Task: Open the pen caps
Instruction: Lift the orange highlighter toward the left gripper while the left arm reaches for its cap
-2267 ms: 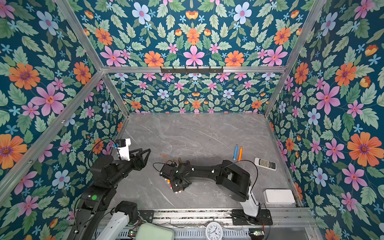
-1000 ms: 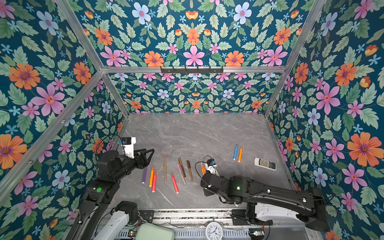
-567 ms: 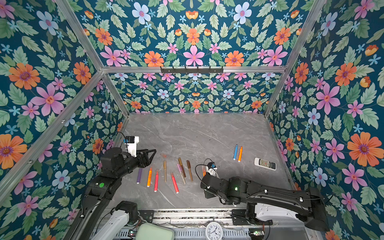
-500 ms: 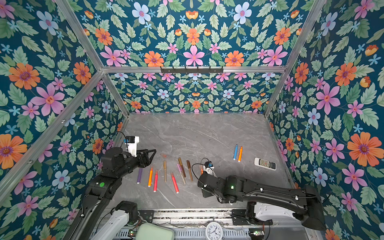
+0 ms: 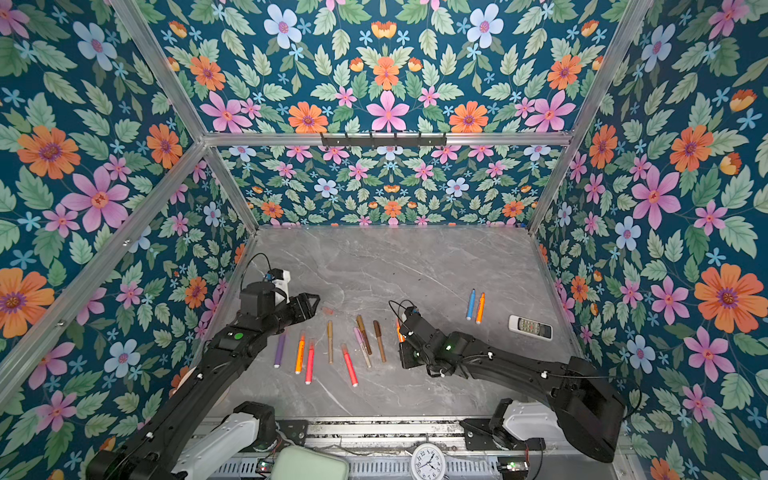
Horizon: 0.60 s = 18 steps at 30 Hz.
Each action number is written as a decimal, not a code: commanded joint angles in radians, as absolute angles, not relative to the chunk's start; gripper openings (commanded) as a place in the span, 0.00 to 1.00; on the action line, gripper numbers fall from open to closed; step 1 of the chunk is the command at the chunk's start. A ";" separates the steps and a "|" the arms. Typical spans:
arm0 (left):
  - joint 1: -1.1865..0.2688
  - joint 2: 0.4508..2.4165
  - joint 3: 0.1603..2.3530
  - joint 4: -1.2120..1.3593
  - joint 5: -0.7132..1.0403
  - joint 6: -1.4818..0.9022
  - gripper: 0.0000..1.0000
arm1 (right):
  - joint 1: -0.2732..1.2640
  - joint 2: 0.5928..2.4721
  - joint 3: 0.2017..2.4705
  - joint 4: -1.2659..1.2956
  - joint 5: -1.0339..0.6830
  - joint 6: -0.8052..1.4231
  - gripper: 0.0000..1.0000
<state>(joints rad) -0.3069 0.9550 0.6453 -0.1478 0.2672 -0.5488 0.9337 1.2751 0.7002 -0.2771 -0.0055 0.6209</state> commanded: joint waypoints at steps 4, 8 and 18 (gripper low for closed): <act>-0.584 1.142 0.788 0.157 0.215 -0.547 0.66 | 0.931 1.201 0.654 -0.175 -0.040 0.559 0.00; -0.655 1.269 0.882 0.165 0.202 -0.523 0.64 | 0.923 1.095 0.612 -0.197 0.018 0.554 0.00; -0.712 1.405 0.924 0.219 0.287 -0.514 0.63 | 0.873 0.986 0.621 -0.302 0.038 0.504 0.00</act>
<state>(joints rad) -0.7025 1.3952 0.9199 0.1844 0.2607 -0.5335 0.8833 0.9947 0.6079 -0.2646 0.0322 0.5385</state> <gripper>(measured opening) 0.635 0.110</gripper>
